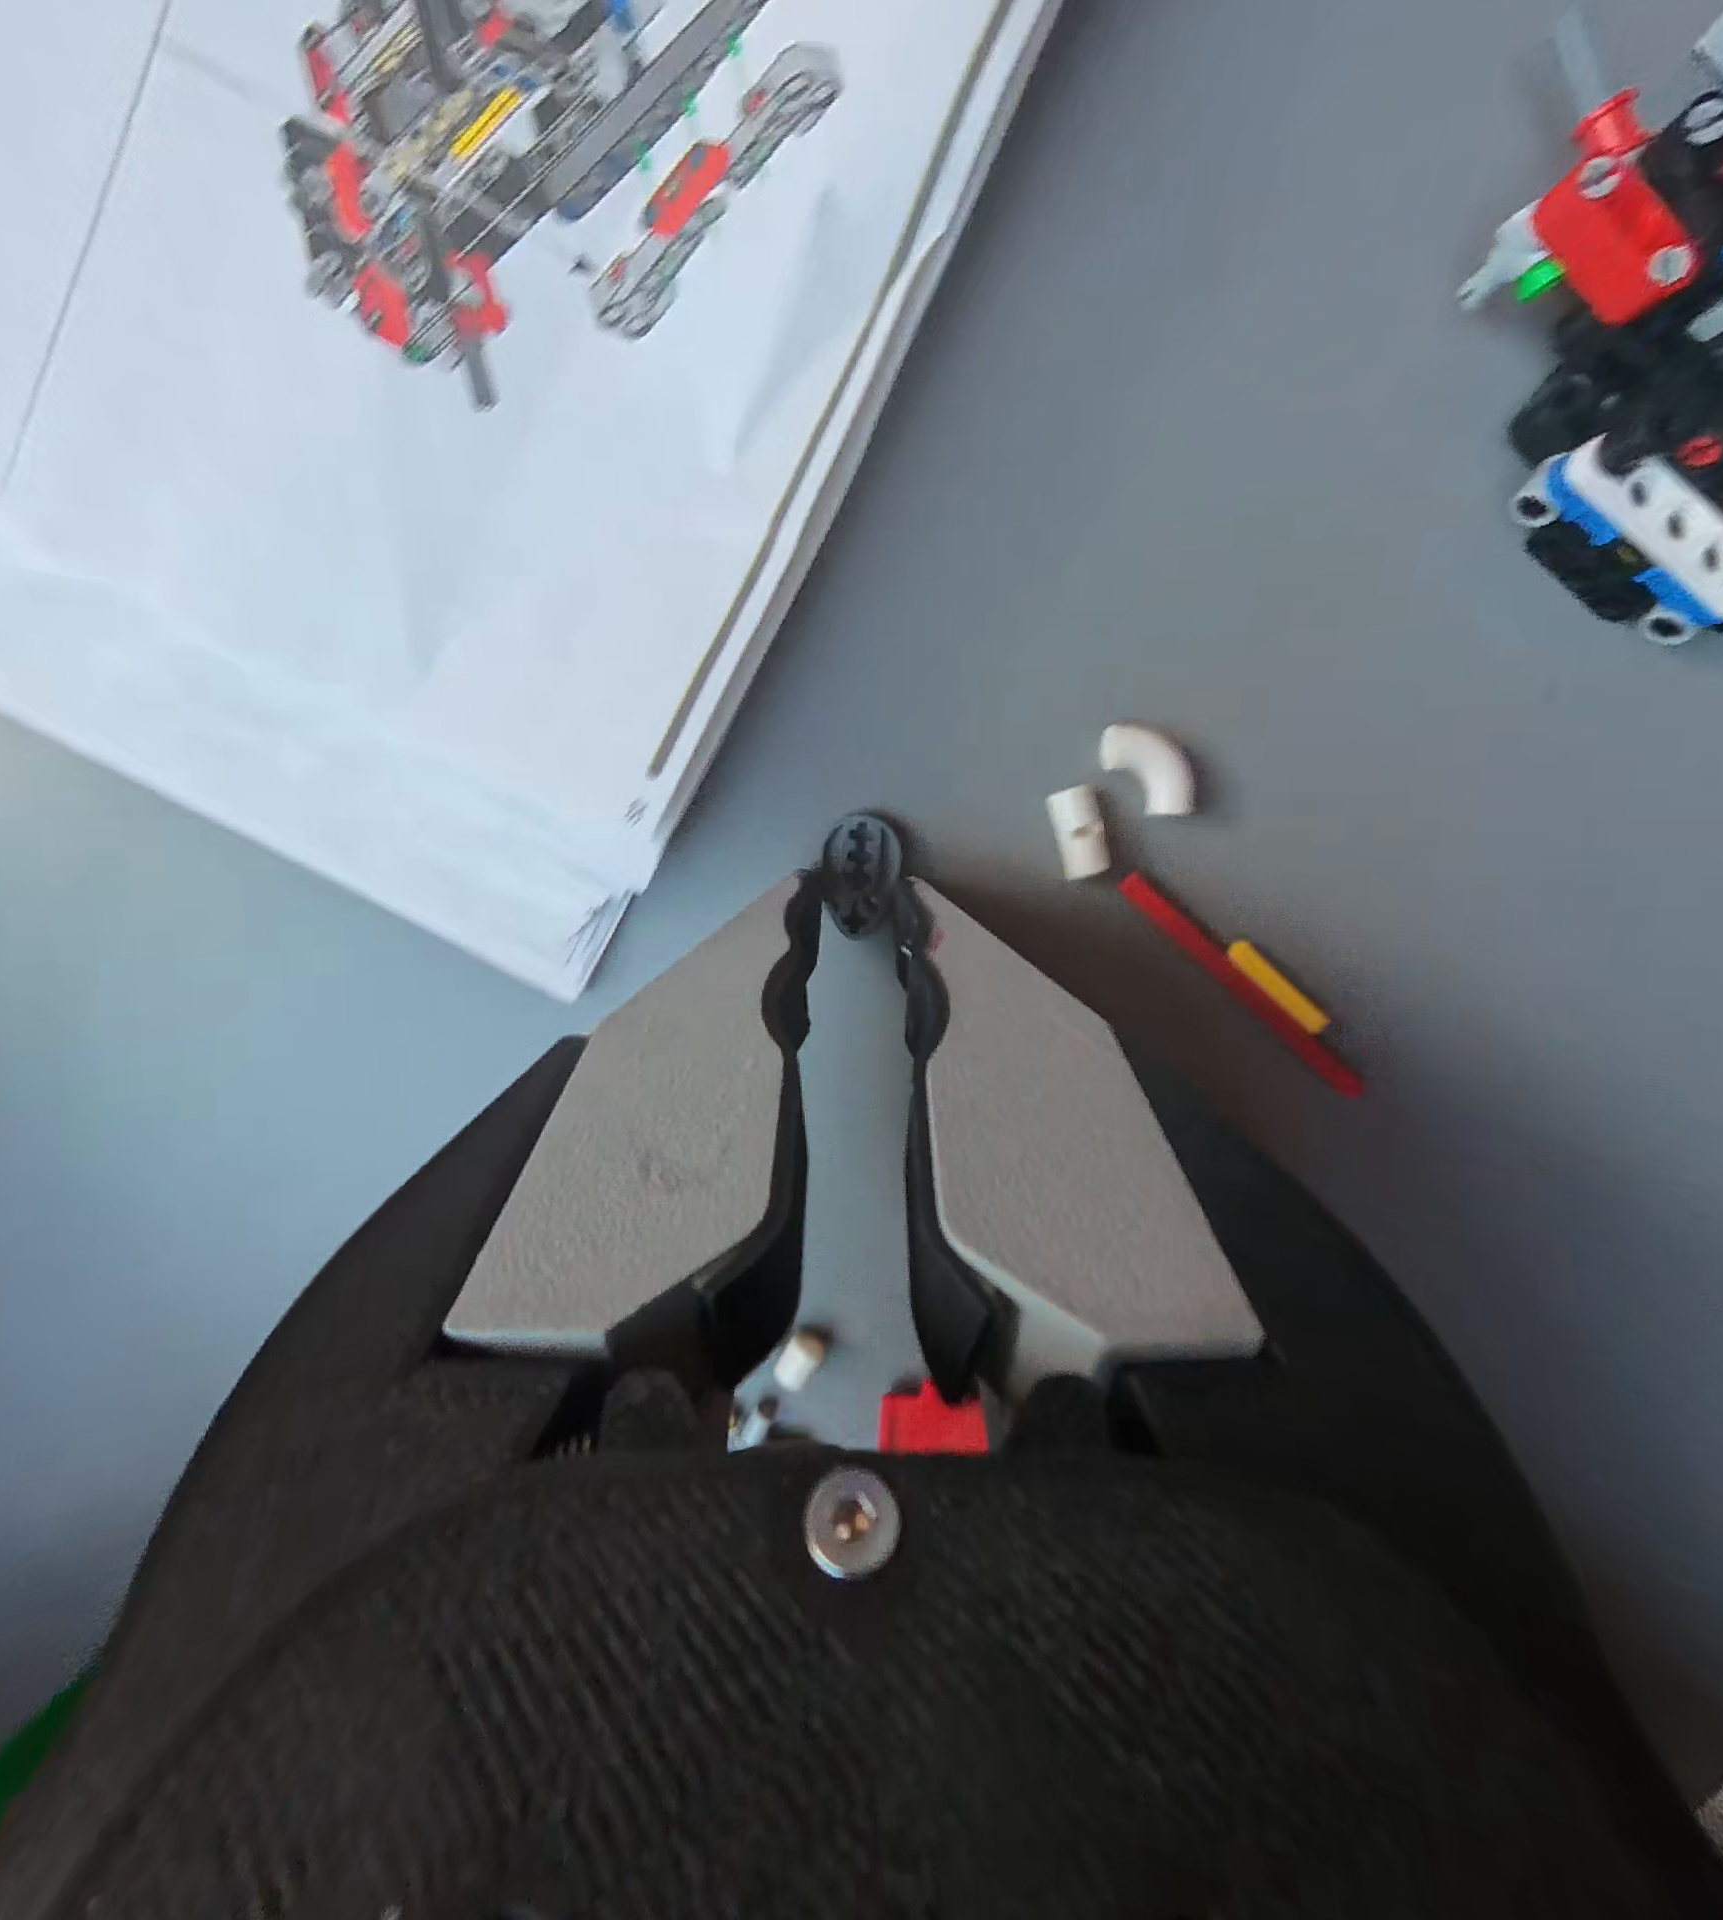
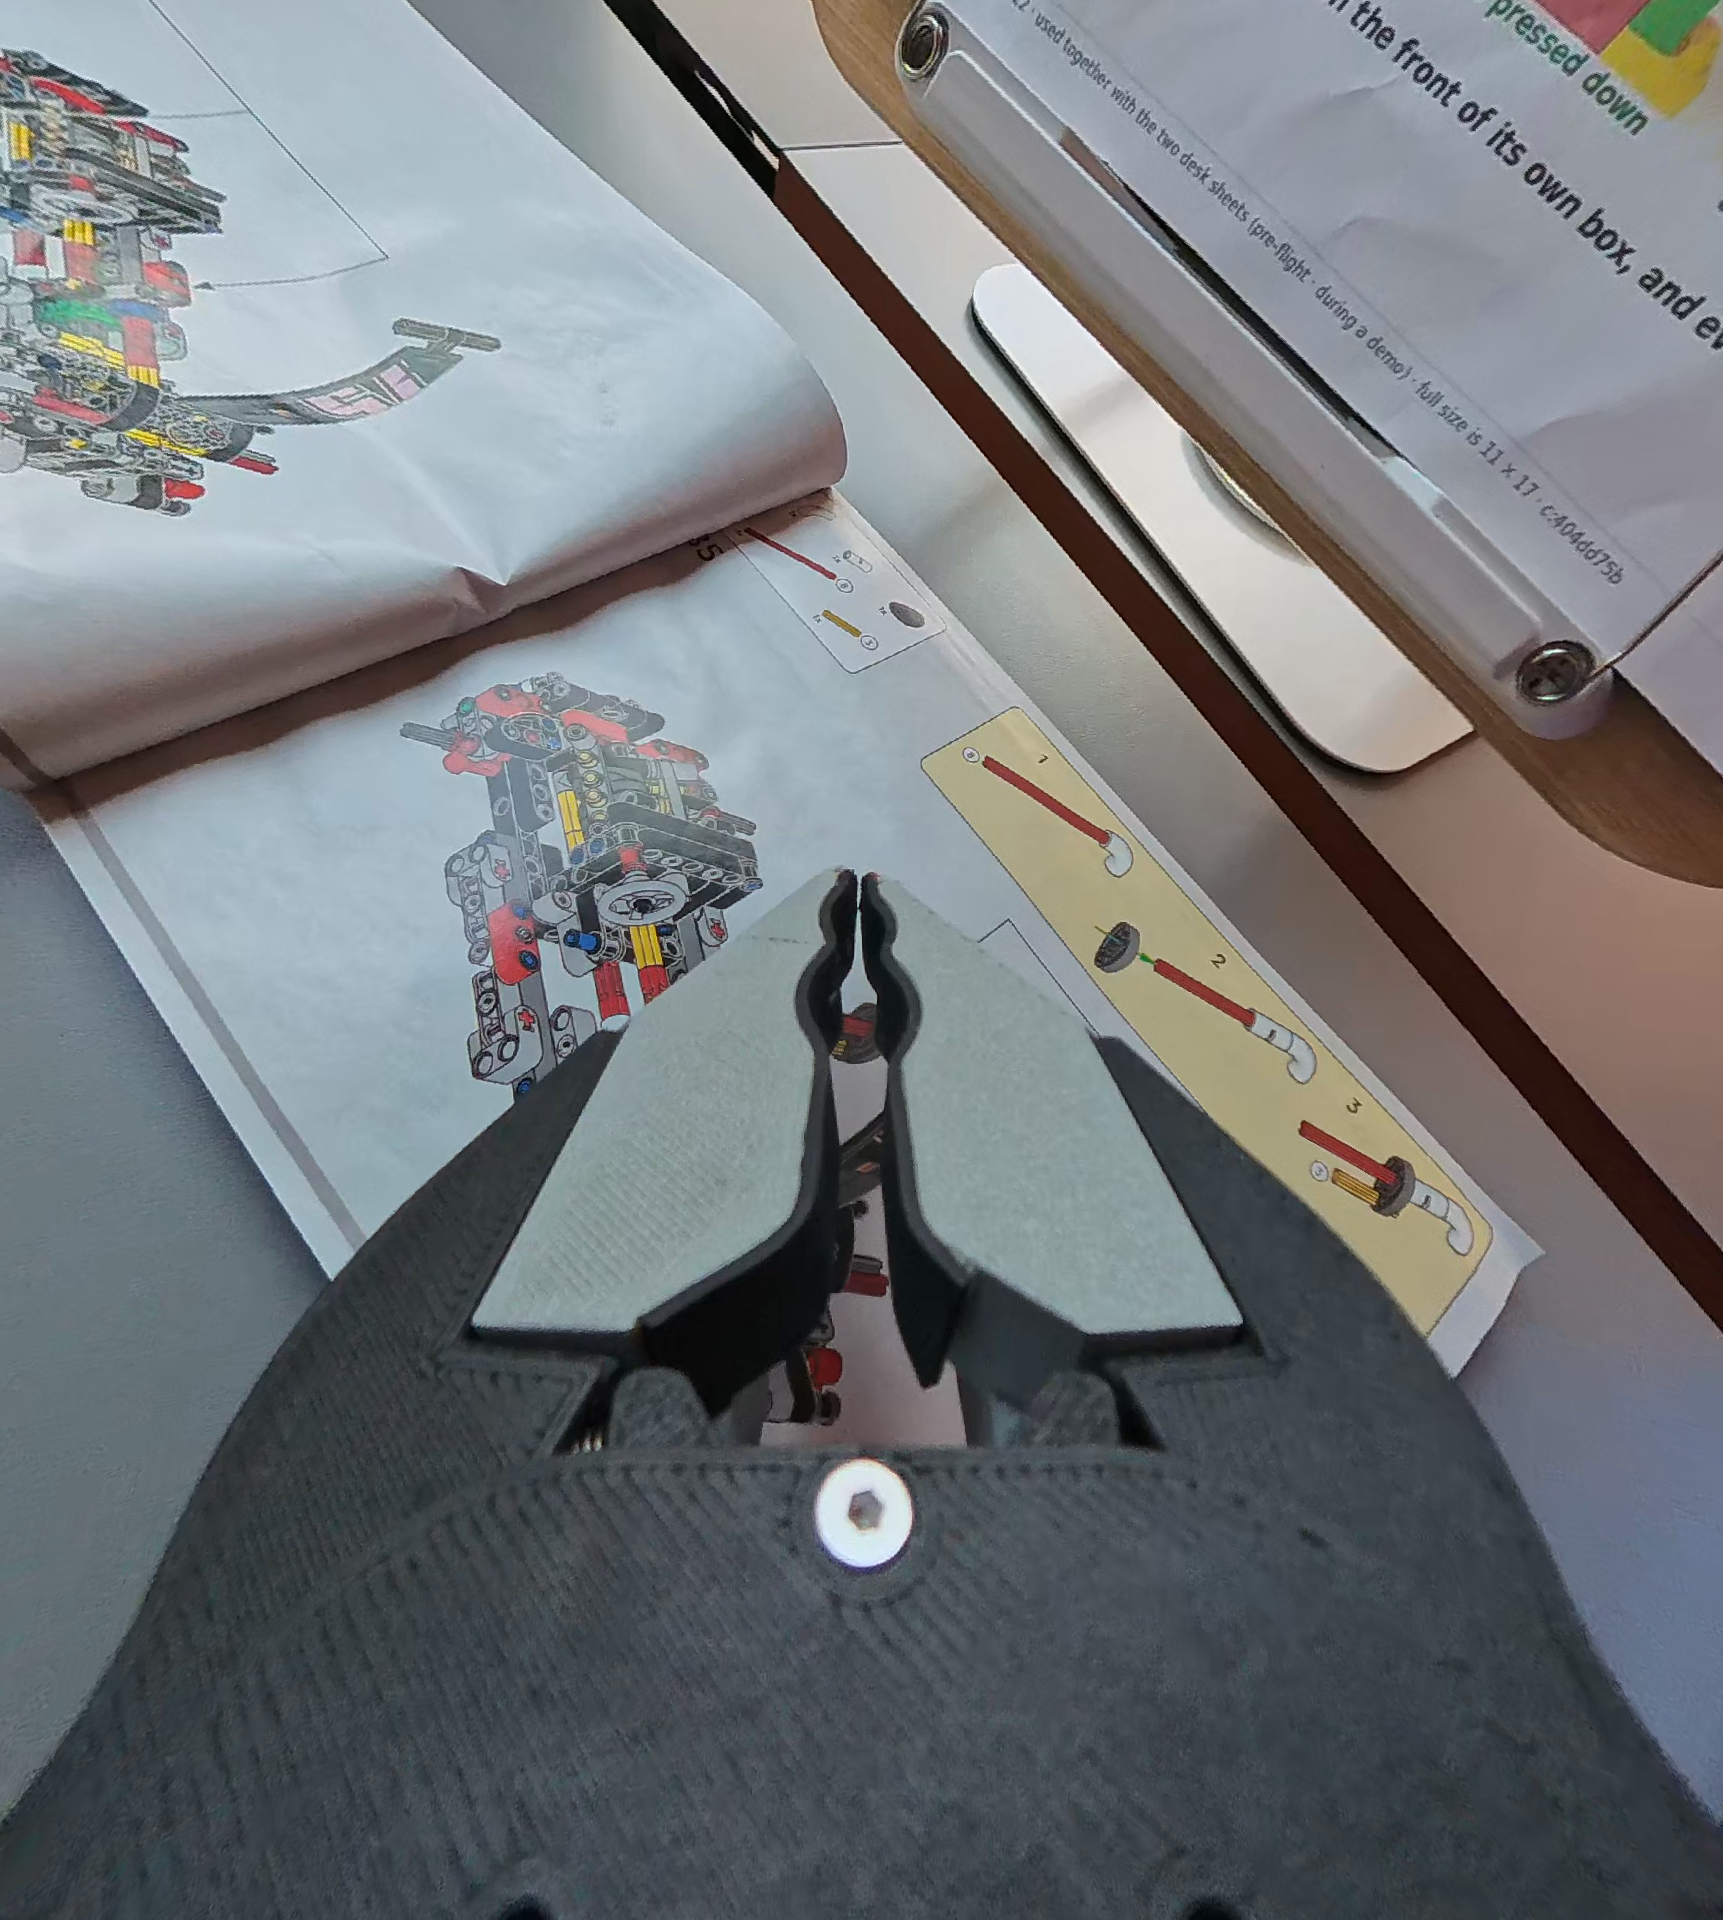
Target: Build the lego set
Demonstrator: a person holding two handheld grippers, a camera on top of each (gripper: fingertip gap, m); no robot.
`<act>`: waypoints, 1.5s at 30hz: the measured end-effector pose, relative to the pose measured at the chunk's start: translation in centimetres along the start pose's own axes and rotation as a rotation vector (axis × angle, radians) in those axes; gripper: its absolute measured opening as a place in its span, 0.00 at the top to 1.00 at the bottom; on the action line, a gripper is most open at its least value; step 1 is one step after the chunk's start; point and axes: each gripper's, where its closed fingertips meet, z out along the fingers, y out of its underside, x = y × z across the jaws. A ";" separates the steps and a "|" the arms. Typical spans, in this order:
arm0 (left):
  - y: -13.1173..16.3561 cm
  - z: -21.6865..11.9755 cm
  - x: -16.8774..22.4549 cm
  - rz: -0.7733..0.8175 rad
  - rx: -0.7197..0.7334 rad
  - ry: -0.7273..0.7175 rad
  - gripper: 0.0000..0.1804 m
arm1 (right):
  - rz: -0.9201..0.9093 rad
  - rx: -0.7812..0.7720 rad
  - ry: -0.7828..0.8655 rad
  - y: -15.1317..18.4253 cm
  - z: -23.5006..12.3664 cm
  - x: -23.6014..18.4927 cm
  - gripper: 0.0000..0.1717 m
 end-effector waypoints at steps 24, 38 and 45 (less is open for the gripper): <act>-0.9 -3.8 -0.5 -0.171 0.134 -0.142 0.92 | 0.001 -0.013 -0.018 0.2 0.2 -0.2 1.00; -0.5 -7.5 0.7 -0.375 0.277 -0.346 0.91 | 0.029 0.019 -0.027 -0.2 -0.1 0.0 1.00; 3.2 -7.7 2.6 -0.544 0.456 -0.426 0.90 | 0.016 0.019 -0.014 -0.2 -0.1 0.0 1.00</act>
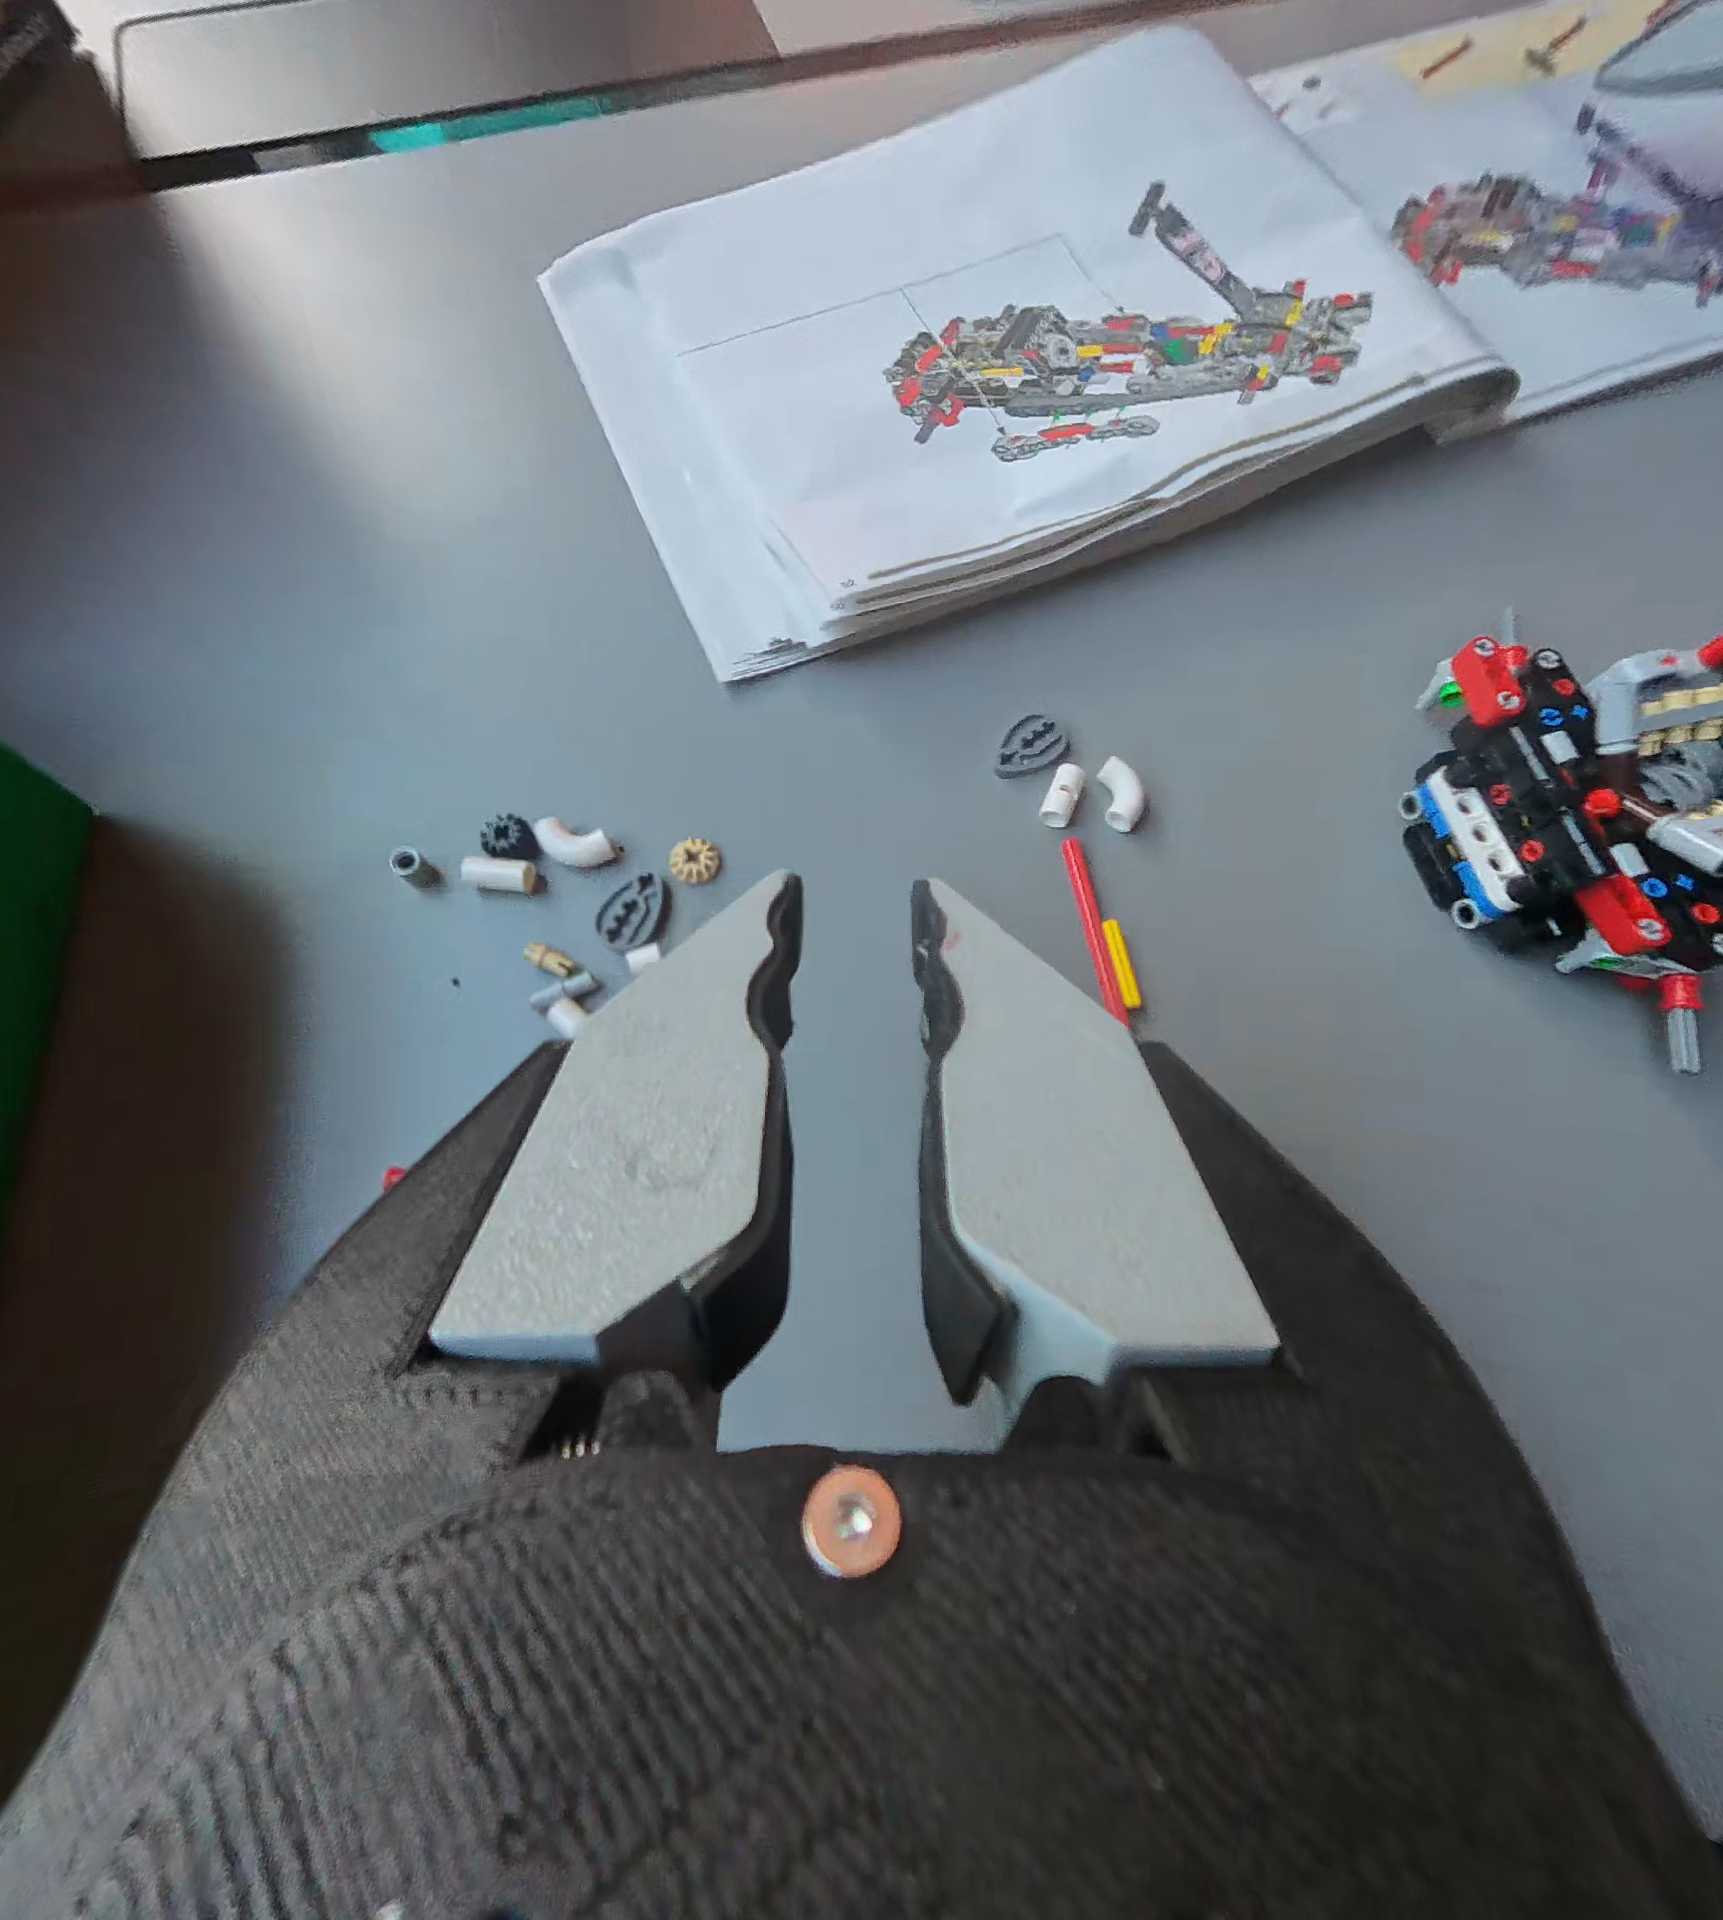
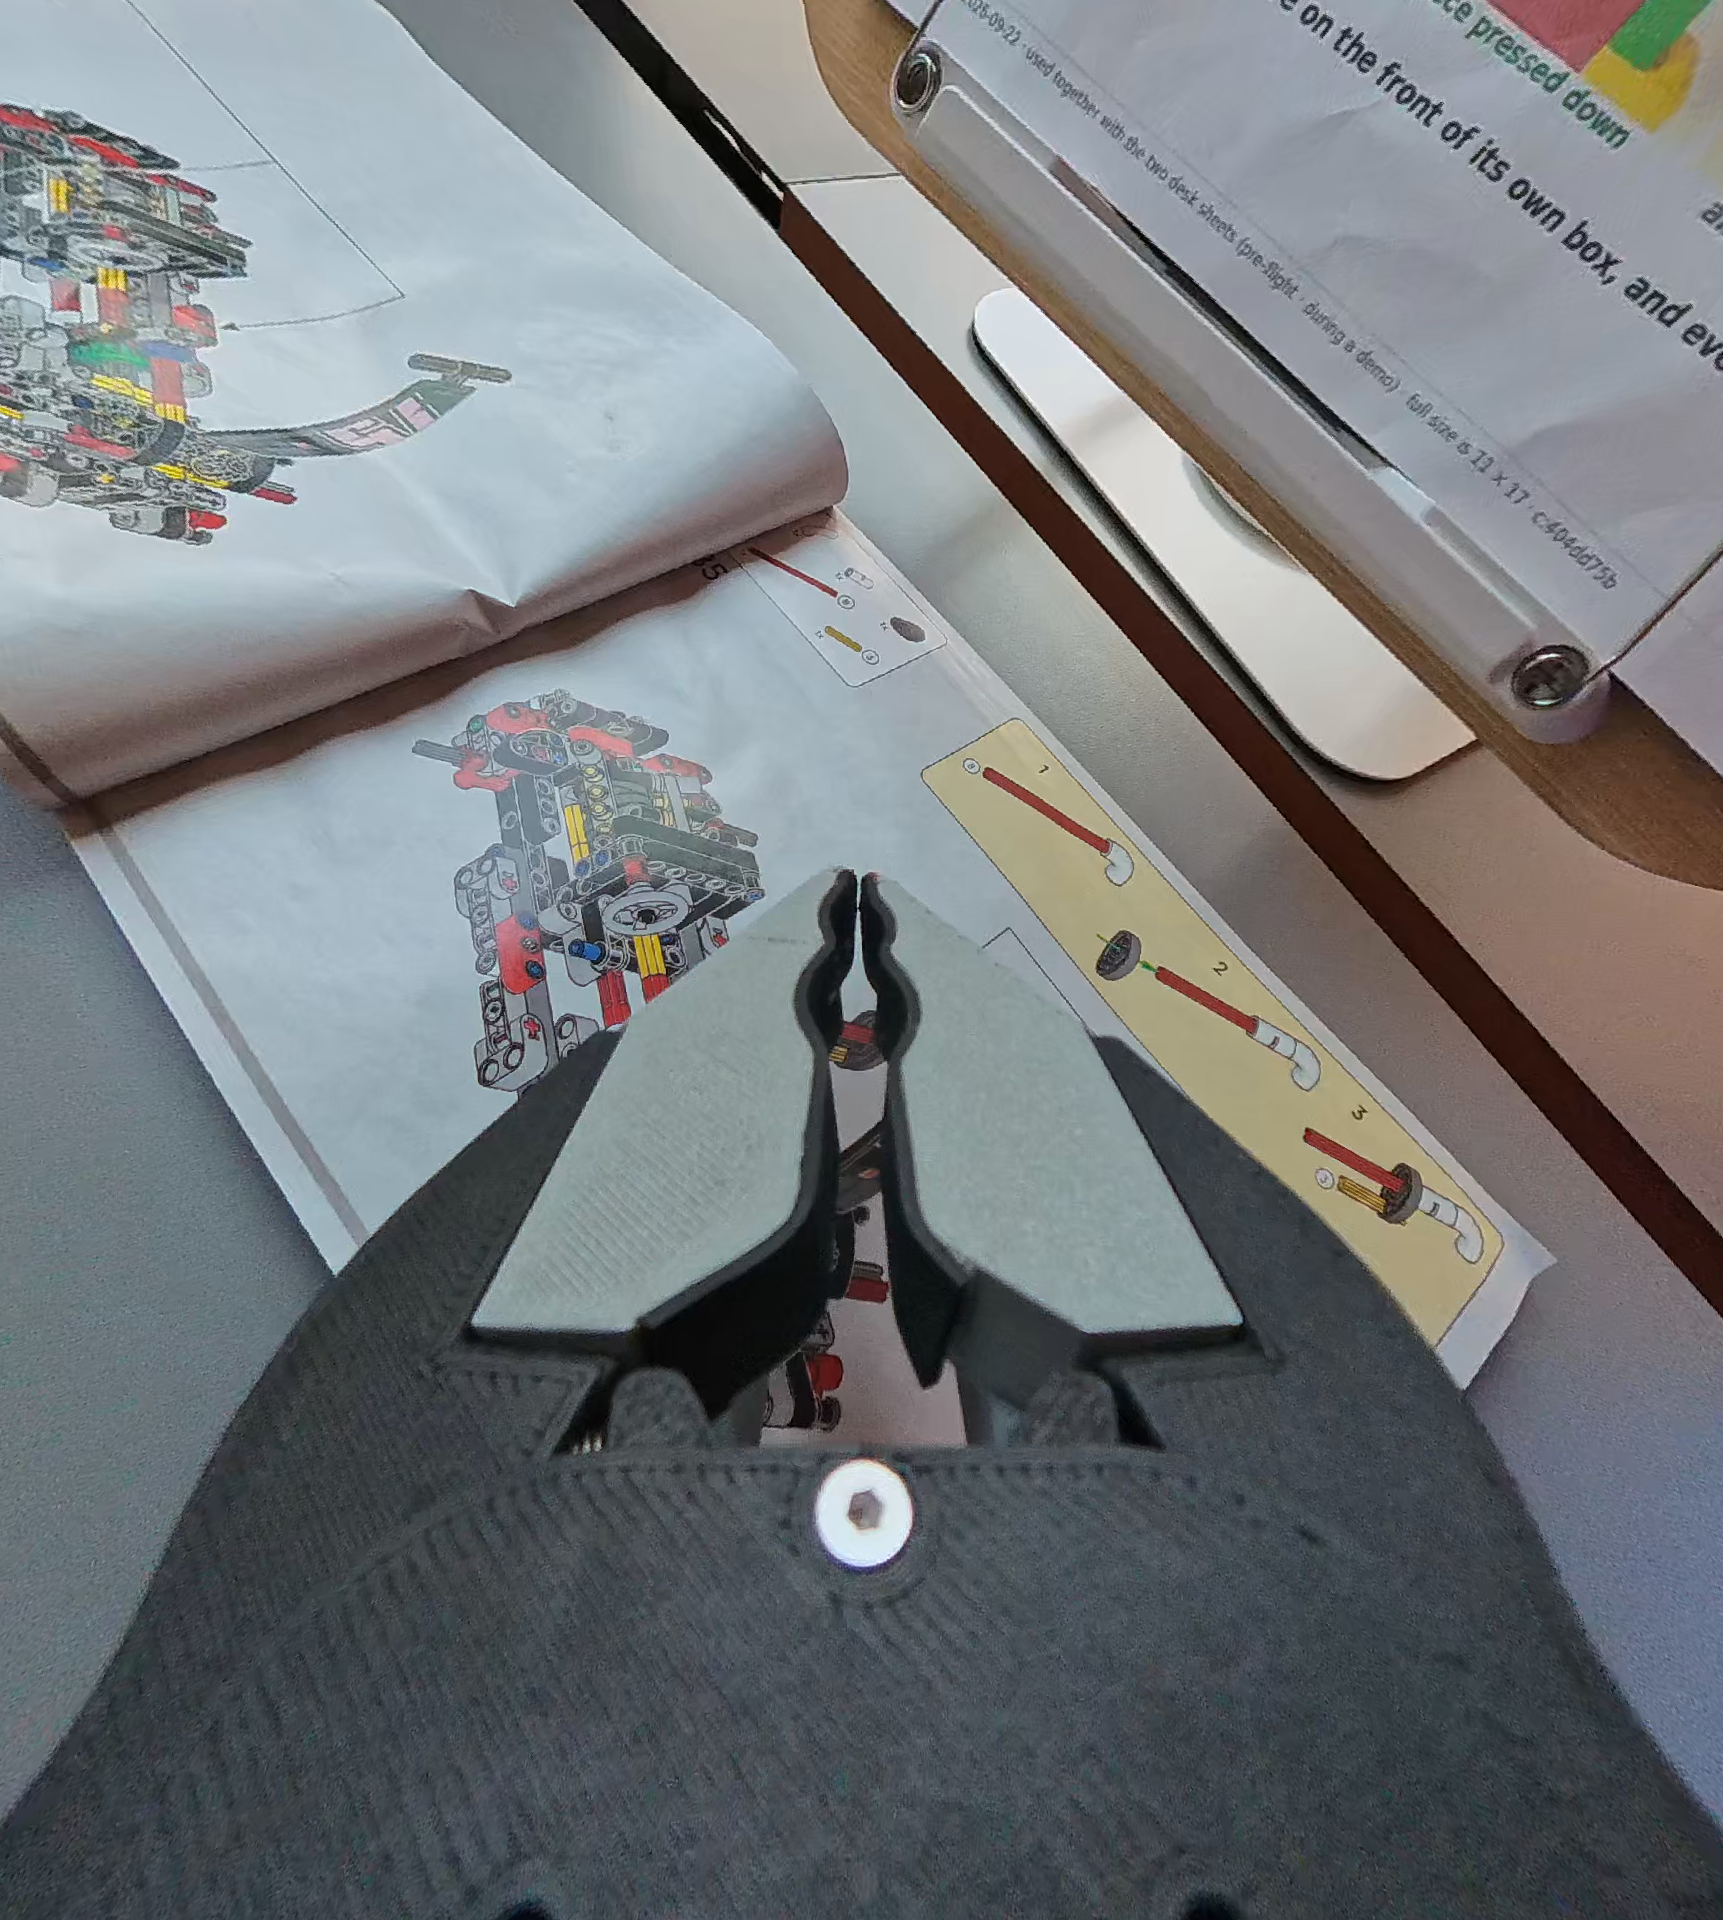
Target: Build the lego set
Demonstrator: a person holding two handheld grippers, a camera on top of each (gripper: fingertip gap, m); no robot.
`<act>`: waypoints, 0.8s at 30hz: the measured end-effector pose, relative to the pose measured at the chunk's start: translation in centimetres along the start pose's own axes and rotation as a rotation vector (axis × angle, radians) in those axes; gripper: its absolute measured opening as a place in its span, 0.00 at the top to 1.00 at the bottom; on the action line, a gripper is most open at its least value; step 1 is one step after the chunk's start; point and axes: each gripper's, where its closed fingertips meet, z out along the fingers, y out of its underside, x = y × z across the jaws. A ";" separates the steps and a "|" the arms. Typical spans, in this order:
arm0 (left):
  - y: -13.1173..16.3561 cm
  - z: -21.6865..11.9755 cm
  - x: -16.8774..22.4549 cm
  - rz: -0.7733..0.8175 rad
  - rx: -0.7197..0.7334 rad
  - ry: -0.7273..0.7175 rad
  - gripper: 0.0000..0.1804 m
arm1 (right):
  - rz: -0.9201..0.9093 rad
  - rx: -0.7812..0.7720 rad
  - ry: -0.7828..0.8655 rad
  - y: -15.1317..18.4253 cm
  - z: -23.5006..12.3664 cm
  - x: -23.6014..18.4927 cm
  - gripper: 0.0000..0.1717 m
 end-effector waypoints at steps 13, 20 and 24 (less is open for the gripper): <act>1.9 -1.4 1.8 0.081 0.211 -0.050 0.92 | -0.008 0.018 0.035 -0.2 -0.3 0.3 1.00; 1.2 -0.9 2.7 0.144 0.237 -0.047 0.94 | -0.007 0.004 0.017 0.0 -0.1 0.1 1.00; 1.1 -0.5 2.9 0.157 0.232 -0.035 0.94 | 0.007 -0.003 -0.001 0.1 0.0 0.1 1.00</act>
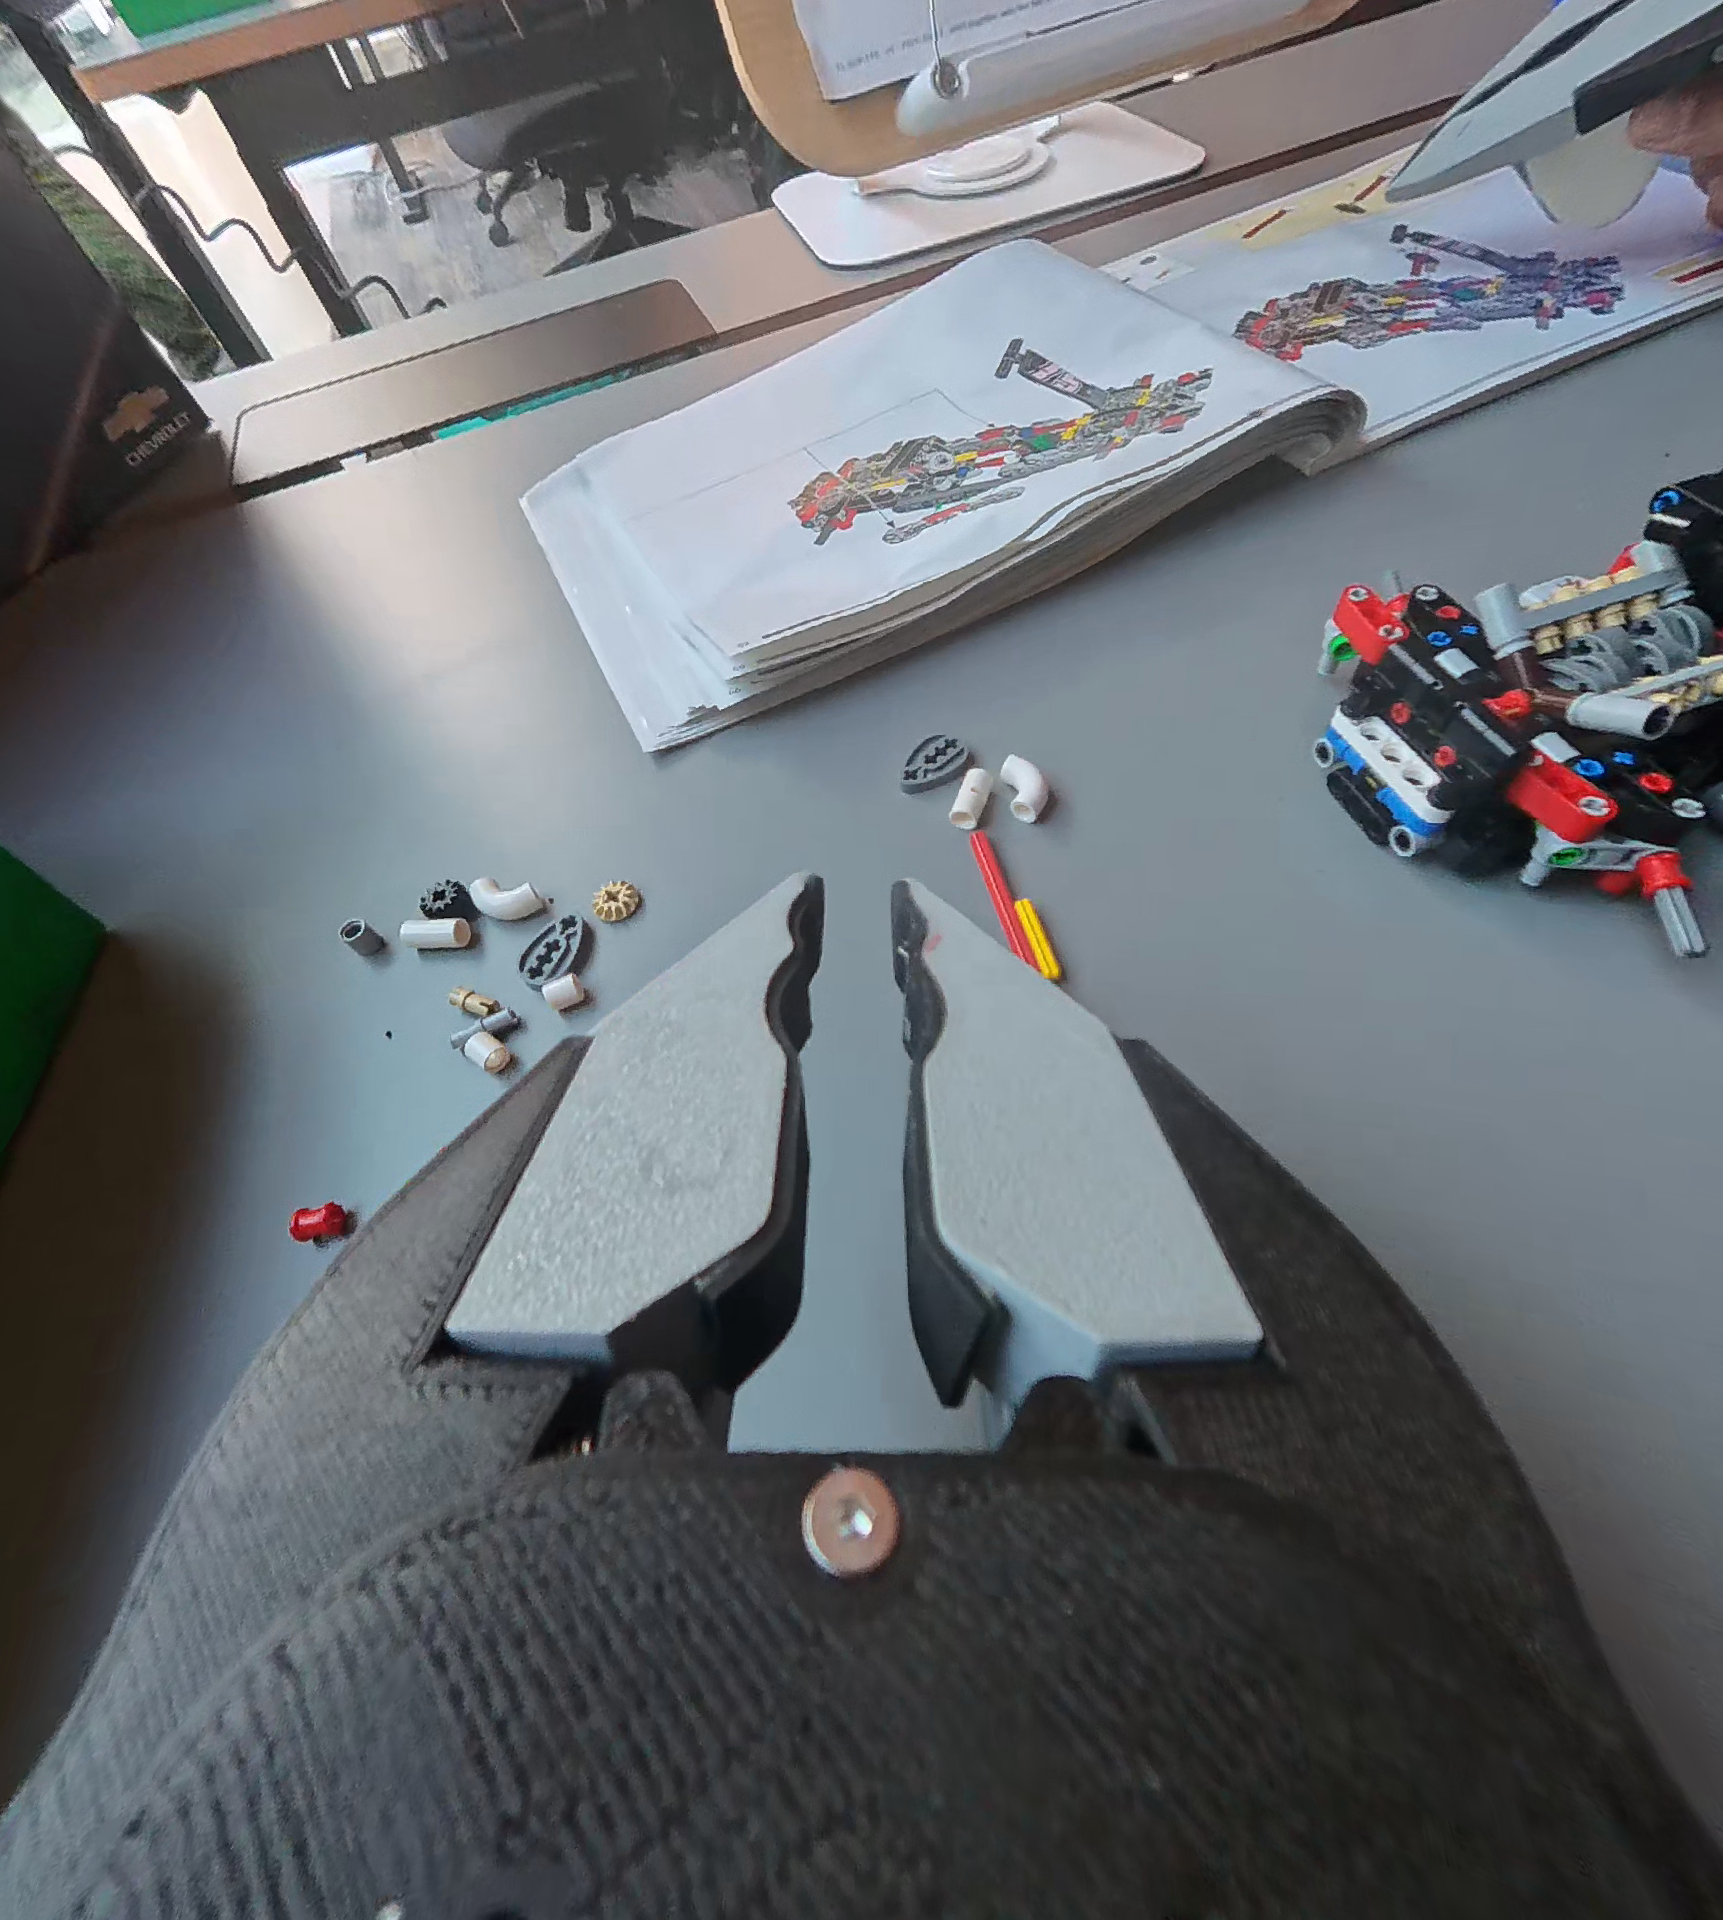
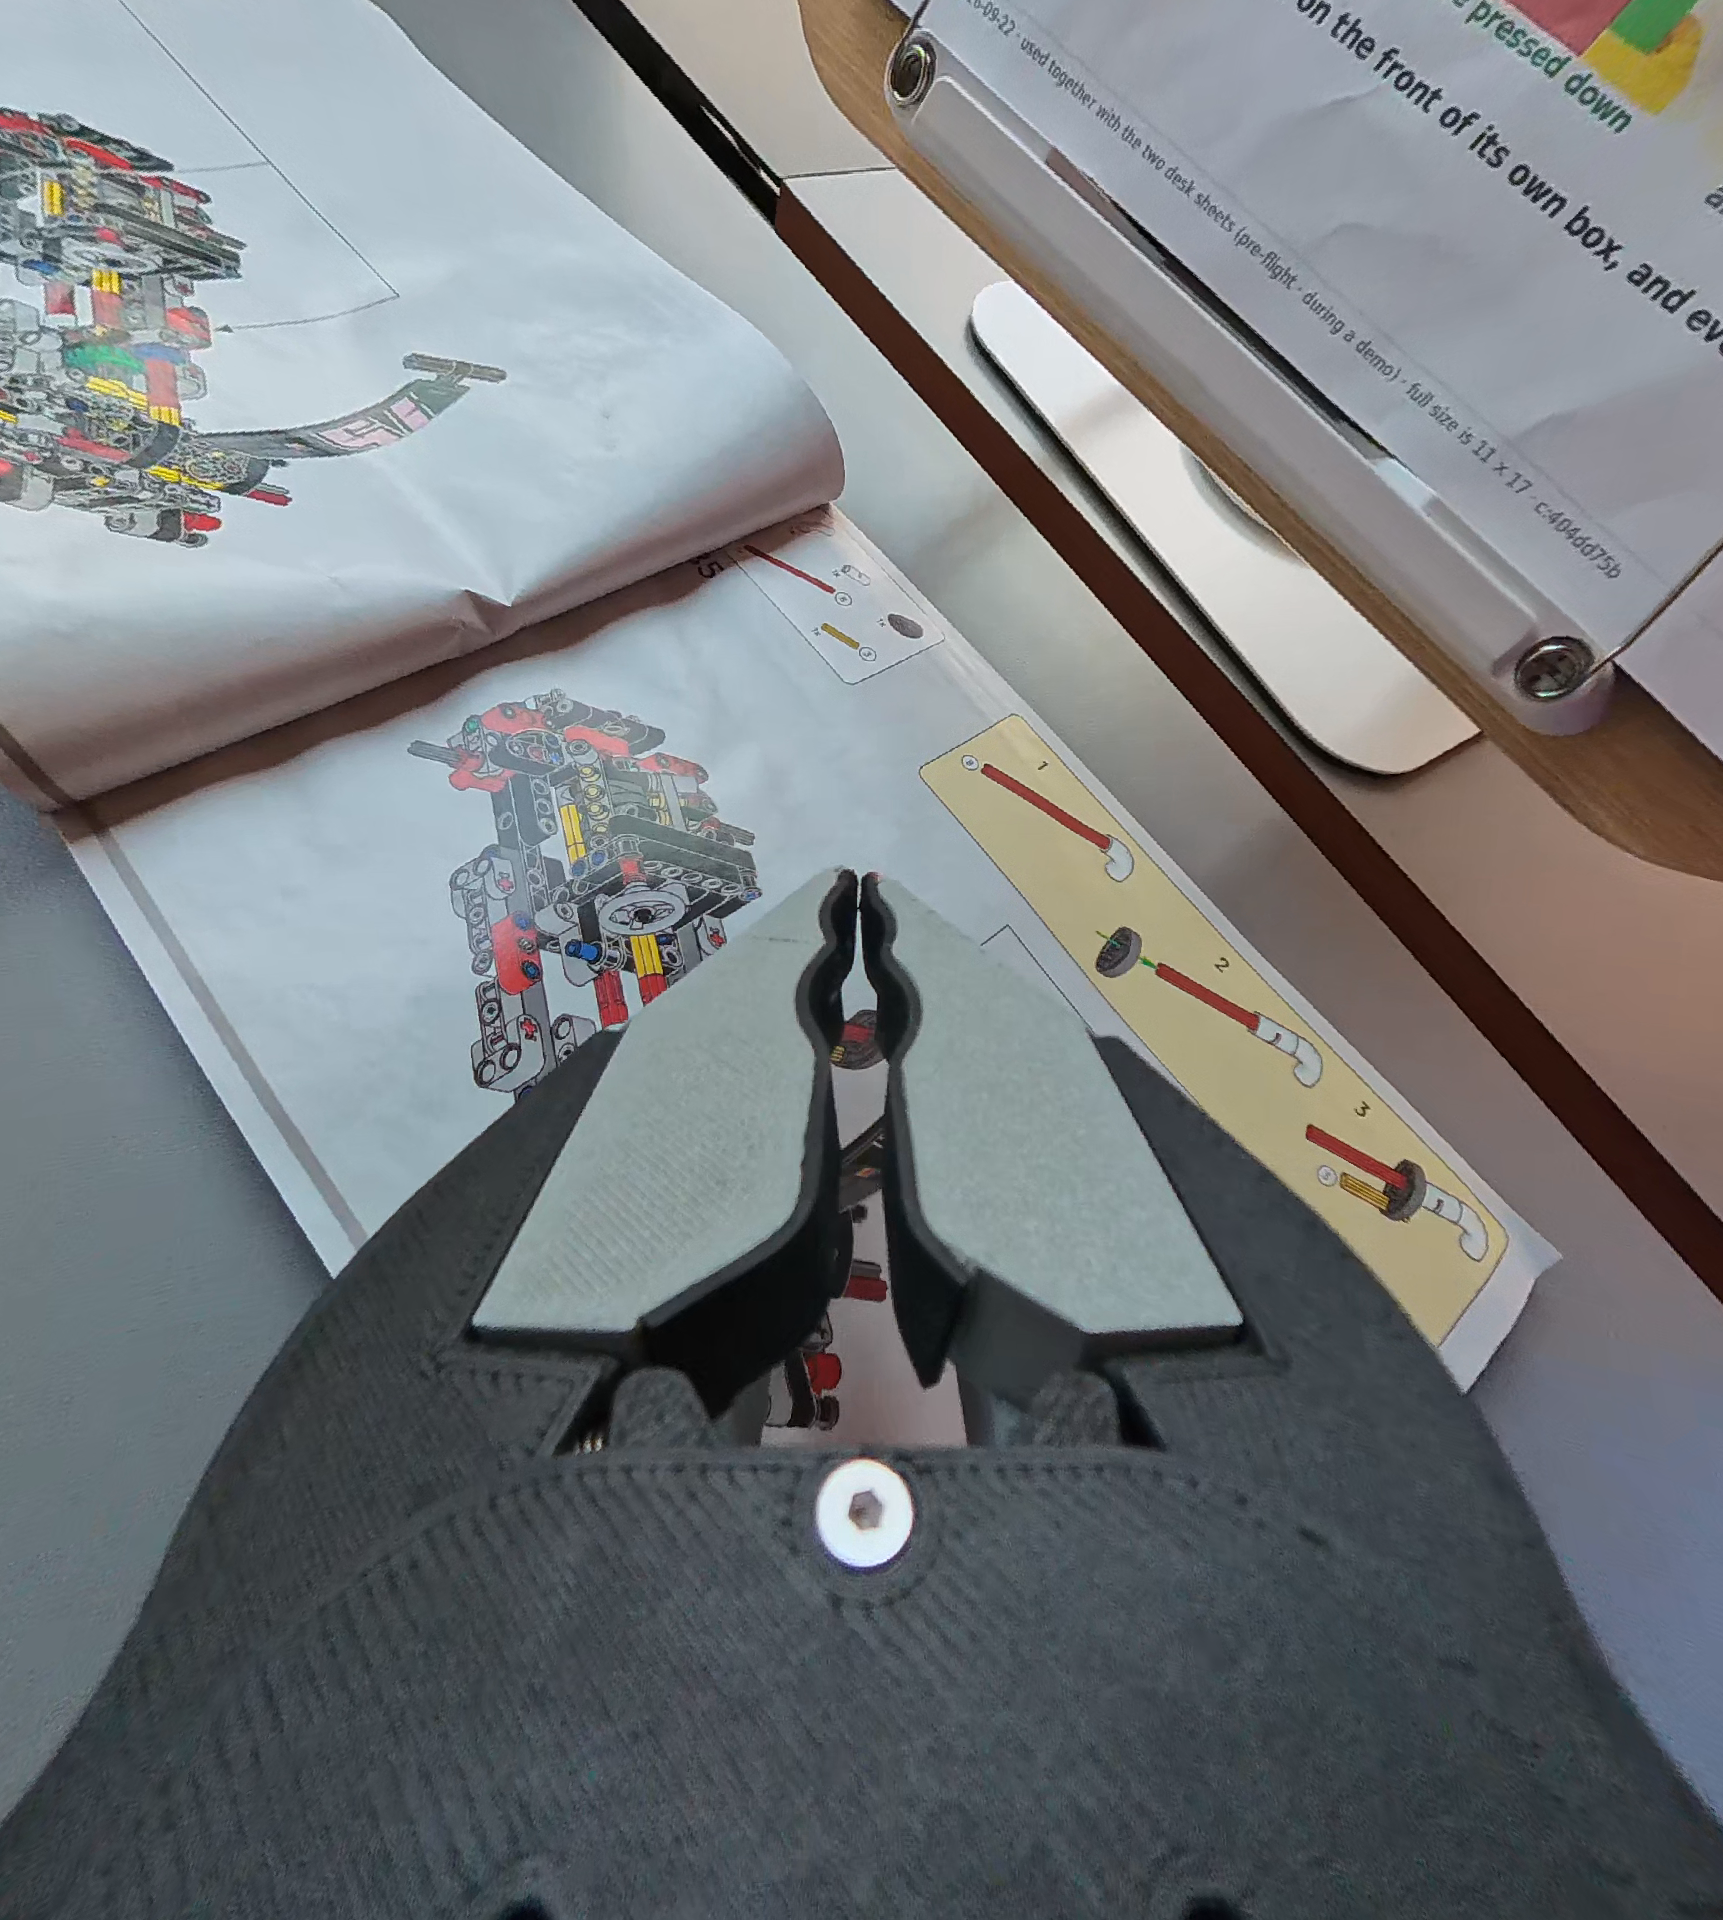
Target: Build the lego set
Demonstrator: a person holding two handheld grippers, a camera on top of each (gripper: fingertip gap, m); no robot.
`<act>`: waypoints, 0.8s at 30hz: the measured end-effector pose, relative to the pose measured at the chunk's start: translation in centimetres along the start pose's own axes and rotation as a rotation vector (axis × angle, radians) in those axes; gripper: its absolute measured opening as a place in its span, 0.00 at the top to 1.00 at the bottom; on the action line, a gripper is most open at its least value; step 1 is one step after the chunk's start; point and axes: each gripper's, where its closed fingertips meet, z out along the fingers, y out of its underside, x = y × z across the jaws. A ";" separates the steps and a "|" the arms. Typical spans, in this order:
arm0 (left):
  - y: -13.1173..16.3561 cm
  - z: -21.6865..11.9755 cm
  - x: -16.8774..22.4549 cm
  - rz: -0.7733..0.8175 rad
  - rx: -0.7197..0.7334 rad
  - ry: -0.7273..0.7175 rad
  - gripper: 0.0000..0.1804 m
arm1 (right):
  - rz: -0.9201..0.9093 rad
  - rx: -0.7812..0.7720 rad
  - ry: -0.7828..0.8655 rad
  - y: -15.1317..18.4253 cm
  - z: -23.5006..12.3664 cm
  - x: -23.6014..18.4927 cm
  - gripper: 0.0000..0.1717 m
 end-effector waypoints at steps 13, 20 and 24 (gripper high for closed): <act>-0.3 0.2 0.8 0.039 0.015 0.038 0.96 | 0.001 0.057 -0.029 -0.8 -0.3 -0.1 1.00; -0.8 -0.3 0.5 0.005 0.060 0.045 0.96 | -0.031 0.157 0.154 -1.8 -2.2 1.4 1.00; -1.1 -0.5 0.6 0.011 0.080 0.045 0.97 | 0.073 0.157 0.191 -0.7 -4.7 0.2 1.00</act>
